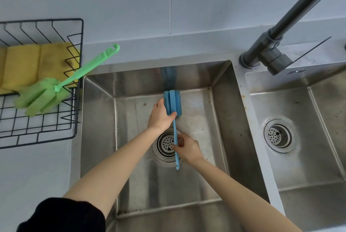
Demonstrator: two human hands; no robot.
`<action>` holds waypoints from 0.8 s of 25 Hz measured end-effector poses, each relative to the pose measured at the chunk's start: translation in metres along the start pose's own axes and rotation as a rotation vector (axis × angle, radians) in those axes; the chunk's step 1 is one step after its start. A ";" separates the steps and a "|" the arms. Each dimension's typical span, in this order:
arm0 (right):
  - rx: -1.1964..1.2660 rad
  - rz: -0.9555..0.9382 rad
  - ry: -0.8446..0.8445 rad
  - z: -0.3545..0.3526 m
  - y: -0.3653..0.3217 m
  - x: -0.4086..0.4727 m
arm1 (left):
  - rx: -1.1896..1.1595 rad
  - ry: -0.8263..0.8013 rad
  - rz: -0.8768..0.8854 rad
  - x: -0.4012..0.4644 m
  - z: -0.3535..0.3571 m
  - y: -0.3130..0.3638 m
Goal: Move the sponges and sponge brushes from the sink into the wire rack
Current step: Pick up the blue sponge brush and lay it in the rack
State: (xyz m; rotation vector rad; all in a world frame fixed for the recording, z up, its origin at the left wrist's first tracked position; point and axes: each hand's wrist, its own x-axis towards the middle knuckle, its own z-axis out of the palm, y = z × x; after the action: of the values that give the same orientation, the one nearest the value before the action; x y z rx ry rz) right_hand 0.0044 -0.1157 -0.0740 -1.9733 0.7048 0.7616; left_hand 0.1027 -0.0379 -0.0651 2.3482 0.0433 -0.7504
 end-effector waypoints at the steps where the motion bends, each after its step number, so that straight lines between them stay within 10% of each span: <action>1: 0.001 -0.021 0.006 -0.002 0.000 -0.005 | 0.004 0.009 0.018 -0.004 -0.003 0.001; 20: -0.208 -0.386 0.133 -0.077 -0.018 -0.100 | 0.750 0.332 0.582 -0.101 -0.079 0.003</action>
State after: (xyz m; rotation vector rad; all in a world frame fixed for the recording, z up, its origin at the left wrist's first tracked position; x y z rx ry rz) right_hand -0.0296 -0.1572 0.0418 -2.2752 0.3092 0.4870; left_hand 0.0585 0.0238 0.0386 2.9226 -0.8757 -0.0680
